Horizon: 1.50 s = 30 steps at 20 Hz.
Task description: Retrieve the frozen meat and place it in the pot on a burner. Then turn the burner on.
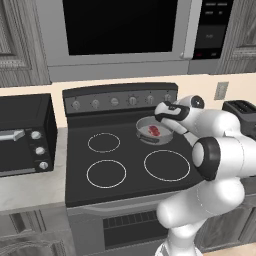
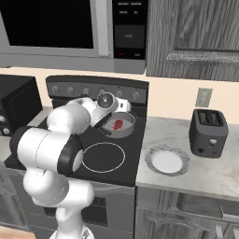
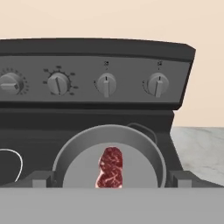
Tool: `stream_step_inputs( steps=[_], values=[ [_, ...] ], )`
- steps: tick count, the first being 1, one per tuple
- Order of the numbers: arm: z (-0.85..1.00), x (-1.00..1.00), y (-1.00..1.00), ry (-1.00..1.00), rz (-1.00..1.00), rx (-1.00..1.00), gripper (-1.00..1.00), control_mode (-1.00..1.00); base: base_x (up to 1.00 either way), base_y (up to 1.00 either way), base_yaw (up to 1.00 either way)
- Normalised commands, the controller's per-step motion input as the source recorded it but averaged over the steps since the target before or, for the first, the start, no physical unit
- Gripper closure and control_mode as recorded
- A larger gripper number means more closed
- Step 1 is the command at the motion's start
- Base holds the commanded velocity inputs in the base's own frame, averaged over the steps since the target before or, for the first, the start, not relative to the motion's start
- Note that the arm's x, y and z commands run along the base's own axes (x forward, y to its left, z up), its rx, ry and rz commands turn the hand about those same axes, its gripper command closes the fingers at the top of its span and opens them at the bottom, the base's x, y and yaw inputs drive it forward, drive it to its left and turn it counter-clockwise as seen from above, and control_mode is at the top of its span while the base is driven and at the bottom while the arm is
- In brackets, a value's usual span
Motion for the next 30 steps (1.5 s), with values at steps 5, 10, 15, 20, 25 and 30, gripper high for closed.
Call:
stream_step_inputs(
  steps=[5, 10, 15, 20, 25, 30],
  values=[
    [0.00, 0.00, 0.00, 0.00, 0.00, 0.00, -1.00, -1.00, 0.00, 0.00, 0.00],
    [0.00, 0.02, 0.00, 0.00, 0.00, 0.00, -1.00, -1.00, 0.00, 0.00, 0.00],
    [-0.01, 0.06, 0.00, -0.02, 0.00, 0.00, -1.00, -1.00, 0.00, 0.00, 0.00],
    [-0.01, 0.00, 0.00, -0.01, 0.00, 0.00, -1.00, -1.00, 0.00, 0.00, 0.00],
    [0.00, 0.01, 0.00, -0.02, 0.00, 0.00, -1.00, -1.00, 0.00, 0.00, 0.00],
    [-0.14, 0.02, 0.00, -0.18, 0.00, 0.00, -1.00, -1.00, 0.00, 0.00, 0.00]
  ],
)
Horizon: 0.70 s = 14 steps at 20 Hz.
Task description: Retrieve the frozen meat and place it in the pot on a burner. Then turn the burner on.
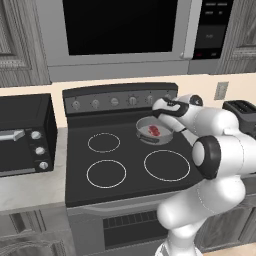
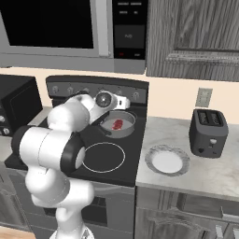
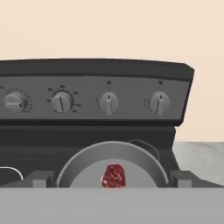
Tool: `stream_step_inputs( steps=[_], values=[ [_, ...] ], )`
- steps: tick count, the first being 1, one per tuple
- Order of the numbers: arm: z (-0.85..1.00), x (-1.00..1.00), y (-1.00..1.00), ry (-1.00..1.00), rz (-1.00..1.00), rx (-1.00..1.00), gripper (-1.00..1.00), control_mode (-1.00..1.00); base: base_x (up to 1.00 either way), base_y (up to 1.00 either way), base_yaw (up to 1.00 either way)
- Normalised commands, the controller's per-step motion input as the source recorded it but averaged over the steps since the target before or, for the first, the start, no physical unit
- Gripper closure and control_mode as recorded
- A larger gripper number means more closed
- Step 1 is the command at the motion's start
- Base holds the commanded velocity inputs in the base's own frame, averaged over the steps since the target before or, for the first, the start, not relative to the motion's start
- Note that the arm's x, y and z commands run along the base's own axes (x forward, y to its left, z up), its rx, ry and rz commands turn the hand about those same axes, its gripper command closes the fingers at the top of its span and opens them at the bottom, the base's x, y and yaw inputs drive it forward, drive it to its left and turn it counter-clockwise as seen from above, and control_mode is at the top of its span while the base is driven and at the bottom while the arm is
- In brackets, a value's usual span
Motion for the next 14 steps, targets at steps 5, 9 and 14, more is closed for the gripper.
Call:
stream_step_inputs(
  steps=[5, 9, 14],
  values=[
    [-0.03, 0.00, 0.00, -0.09, 0.00, 0.00, -1.00, -1.00, 0.00, 0.00, 0.00],
    [-0.03, 0.00, 0.00, -0.08, 0.00, 0.00, -1.00, -1.00, 0.00, 0.00, 0.00],
    [-0.20, 0.00, 0.00, -0.04, 0.00, 0.00, -1.00, -1.00, 0.00, 0.00, 0.00]
  ],
)
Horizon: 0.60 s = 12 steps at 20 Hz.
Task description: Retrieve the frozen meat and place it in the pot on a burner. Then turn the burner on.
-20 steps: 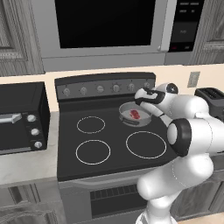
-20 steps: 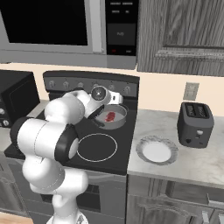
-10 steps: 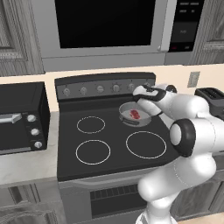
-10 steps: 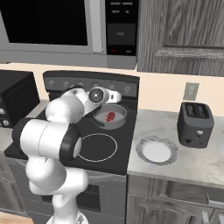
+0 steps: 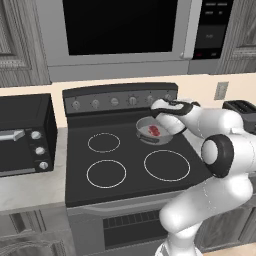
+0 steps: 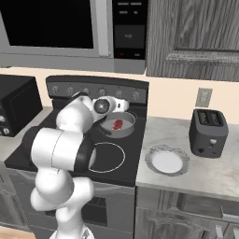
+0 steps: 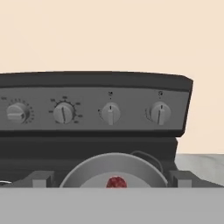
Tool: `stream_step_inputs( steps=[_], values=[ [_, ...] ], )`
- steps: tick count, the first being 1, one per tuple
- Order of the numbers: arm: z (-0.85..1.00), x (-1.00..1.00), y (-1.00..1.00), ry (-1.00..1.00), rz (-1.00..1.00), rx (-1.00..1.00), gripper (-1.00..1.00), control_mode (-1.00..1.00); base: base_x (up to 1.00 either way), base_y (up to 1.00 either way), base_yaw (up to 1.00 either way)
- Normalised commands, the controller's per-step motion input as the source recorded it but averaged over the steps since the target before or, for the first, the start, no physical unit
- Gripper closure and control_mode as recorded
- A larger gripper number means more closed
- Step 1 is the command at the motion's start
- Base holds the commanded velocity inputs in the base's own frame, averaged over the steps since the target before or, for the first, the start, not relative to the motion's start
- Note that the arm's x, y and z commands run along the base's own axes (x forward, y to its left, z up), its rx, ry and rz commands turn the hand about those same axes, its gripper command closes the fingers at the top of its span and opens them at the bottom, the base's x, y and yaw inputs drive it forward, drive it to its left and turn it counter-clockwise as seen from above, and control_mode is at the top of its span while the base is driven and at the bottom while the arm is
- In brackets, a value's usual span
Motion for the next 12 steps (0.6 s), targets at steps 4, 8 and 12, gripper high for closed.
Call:
stream_step_inputs(
  steps=[4, 8, 12],
  values=[
    [-0.30, 0.00, 0.00, 0.00, 0.00, 0.00, -1.00, -1.00, 0.00, 0.00, 0.00],
    [-0.18, 0.00, 0.00, 0.00, 0.00, 0.00, -1.00, -1.00, 0.00, 0.00, 0.00],
    [-0.02, 0.00, 0.00, 0.00, 0.00, 0.00, -1.00, -1.00, 0.00, 0.00, 0.00]
  ],
)
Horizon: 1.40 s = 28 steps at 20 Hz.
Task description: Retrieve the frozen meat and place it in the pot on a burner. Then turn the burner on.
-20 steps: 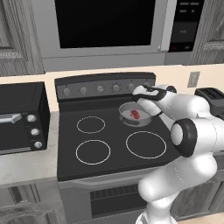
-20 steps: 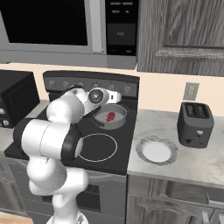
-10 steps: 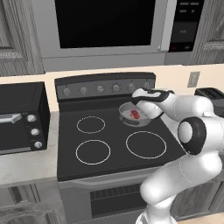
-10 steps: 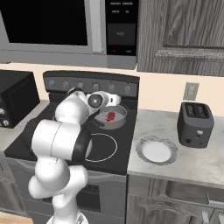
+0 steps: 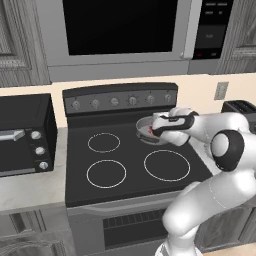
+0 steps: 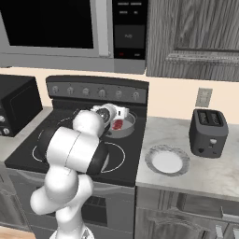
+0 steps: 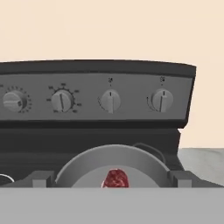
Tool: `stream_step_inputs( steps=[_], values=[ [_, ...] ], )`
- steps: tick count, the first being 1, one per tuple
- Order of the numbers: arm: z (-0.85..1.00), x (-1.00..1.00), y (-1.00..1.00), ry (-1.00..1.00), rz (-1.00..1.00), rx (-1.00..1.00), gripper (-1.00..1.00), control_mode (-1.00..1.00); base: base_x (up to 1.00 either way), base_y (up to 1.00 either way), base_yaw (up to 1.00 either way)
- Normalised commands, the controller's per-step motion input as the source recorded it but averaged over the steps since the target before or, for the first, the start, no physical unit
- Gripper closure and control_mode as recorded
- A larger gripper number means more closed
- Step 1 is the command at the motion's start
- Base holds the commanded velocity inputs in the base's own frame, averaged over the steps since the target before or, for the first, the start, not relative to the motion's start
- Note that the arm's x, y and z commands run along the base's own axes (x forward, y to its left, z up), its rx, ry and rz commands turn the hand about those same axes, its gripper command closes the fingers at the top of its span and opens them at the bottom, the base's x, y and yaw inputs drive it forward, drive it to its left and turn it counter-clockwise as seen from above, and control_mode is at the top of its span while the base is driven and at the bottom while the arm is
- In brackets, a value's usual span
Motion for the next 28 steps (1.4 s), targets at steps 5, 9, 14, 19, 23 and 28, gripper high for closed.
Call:
stream_step_inputs(
  steps=[5, 9, 14, 19, 23, 28],
  values=[
    [0.00, 0.08, 0.00, -0.03, 0.00, 0.00, -1.00, -1.00, 0.00, 0.00, 0.00],
    [0.00, 0.21, 0.00, 0.00, 0.00, 0.00, -1.00, -1.00, 0.00, 0.00, 0.00],
    [0.00, 0.14, 0.00, 0.00, 0.00, 0.00, -1.00, -1.00, 0.00, 0.00, 0.00],
    [0.02, 0.15, 0.06, 0.00, 0.00, 0.00, -1.00, -1.00, 0.00, 0.00, 0.00],
    [0.02, 0.15, 0.10, 0.00, 0.00, 0.00, -1.00, -1.00, 0.00, 0.00, 0.00],
    [0.00, 0.16, 0.07, 0.00, 0.00, 0.00, -1.00, -1.00, 0.00, 0.00, 0.00]
  ],
)
